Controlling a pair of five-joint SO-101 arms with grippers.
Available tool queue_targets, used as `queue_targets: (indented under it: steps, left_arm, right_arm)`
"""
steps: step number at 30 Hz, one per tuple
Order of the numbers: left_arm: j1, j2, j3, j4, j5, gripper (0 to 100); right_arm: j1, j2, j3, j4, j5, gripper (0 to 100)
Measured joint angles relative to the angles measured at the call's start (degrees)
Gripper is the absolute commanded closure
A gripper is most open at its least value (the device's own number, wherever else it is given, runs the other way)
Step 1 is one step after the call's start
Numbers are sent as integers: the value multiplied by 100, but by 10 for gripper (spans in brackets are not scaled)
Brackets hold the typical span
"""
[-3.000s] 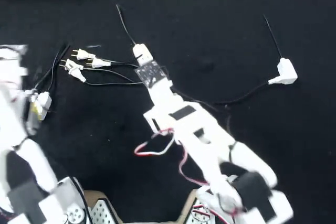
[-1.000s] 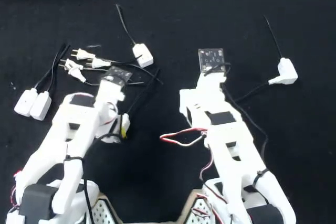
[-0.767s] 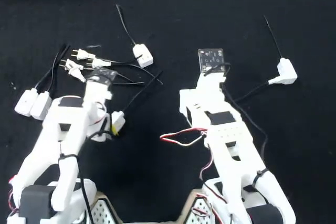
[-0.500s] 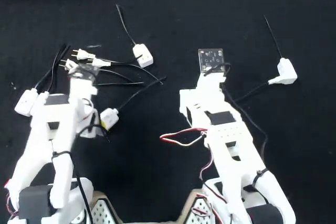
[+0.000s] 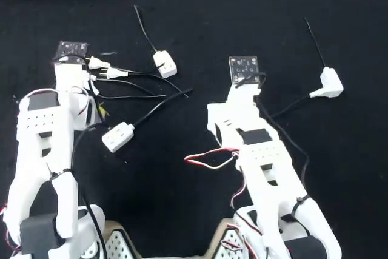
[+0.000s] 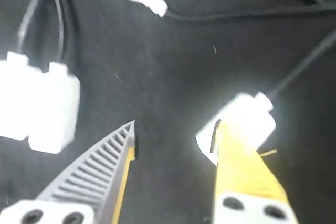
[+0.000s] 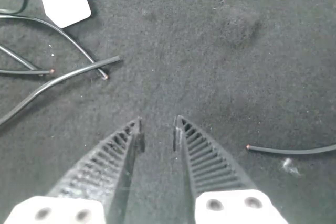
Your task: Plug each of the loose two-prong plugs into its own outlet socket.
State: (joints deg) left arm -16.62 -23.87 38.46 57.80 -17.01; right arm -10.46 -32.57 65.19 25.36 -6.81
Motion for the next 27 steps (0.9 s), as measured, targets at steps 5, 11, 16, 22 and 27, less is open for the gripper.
queue_targets:
  steps: [5,11,16,22,27]
  left_arm:
    - [9,0,695,-1020,44,754]
    - [9,0,1090,-1319,44,752]
    - [9,0,1380,-1345,44,754]
    - [9,0,1442,-1363,44,754]
    - [360,0,1741,-1187,62,754]
  right_arm:
    - [0,0,0,0,0,906]
    - [0,0,0,0,0,906]
    - [0,0,0,0,0,906]
    - [0,0,0,0,0,906]
    - [0,0,0,0,0,906]
